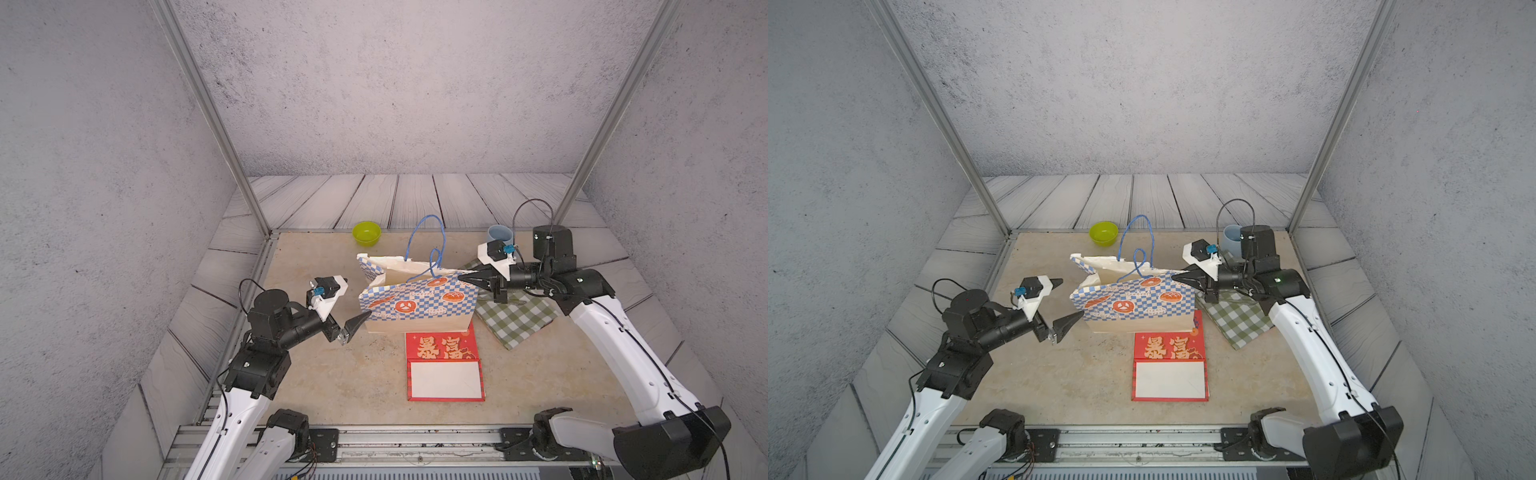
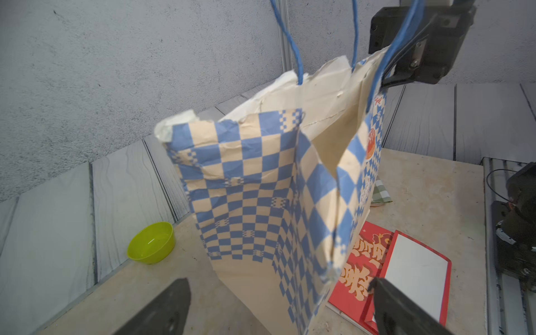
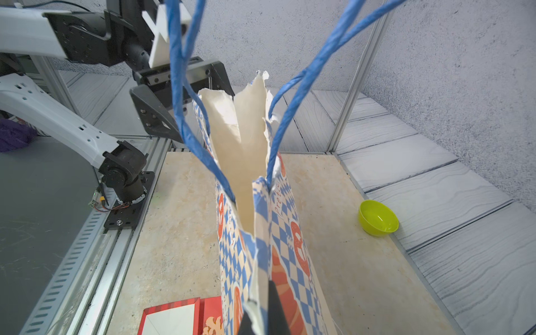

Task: Put away the paper bag
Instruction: Press the paper bag.

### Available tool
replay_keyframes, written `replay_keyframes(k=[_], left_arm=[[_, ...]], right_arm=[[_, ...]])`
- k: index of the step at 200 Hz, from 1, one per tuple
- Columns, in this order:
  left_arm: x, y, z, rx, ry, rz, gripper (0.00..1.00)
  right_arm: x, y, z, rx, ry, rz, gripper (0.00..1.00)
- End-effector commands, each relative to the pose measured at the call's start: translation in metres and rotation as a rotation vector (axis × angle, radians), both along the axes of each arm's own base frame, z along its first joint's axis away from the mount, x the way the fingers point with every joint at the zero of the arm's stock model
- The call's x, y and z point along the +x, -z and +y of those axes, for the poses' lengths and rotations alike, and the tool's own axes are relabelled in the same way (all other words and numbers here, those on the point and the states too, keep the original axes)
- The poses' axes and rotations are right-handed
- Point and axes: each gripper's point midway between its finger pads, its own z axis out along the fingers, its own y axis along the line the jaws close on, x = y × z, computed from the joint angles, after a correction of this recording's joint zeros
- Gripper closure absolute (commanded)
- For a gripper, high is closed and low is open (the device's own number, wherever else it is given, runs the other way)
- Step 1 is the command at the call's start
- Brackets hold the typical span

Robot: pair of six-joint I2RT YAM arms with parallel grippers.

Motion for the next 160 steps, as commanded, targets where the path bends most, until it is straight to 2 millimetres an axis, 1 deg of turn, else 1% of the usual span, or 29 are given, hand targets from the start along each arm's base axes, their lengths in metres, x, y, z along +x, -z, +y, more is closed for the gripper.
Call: replay_keyframes(k=[1,28,56,80,106,119,142,160], left_arm=[[0.012,-0.01,-0.004,-0.016,0.002,-0.059,0.01],[0.012,-0.021,-0.016,-0.025,0.086,-0.084,0.01],[0.007,-0.021,-0.025,-0.006,0.175,-0.086,0.01],[-0.007,-0.021,-0.036,-0.007,0.305,-0.06,0.01],[-0.016,-0.027,-0.044,-0.028,0.407,-0.05,0.0],[-0.019,-0.03,-0.045,-0.034,0.432,-0.058,0.06],[-0.022,-0.034,-0.047,-0.035,0.461,-0.062,0.25],[-0.027,-0.036,-0.049,-0.054,0.503,-0.045,0.34]], right_arm=[[-0.019,-0.017,-0.002,0.012,-0.03,-0.029,1.0],[-0.038,-0.02,-0.004,0.004,-0.074,-0.043,1.0],[-0.055,-0.02,-0.007,-0.001,-0.107,-0.057,1.0],[-0.057,-0.022,-0.007,0.007,-0.112,-0.061,1.0],[-0.055,-0.029,-0.006,0.013,-0.114,-0.073,1.0],[-0.053,-0.032,-0.005,0.022,-0.113,-0.076,1.0],[-0.051,-0.039,-0.004,0.044,-0.109,-0.077,1.0],[-0.048,-0.046,-0.002,0.073,-0.106,-0.067,1.0]])
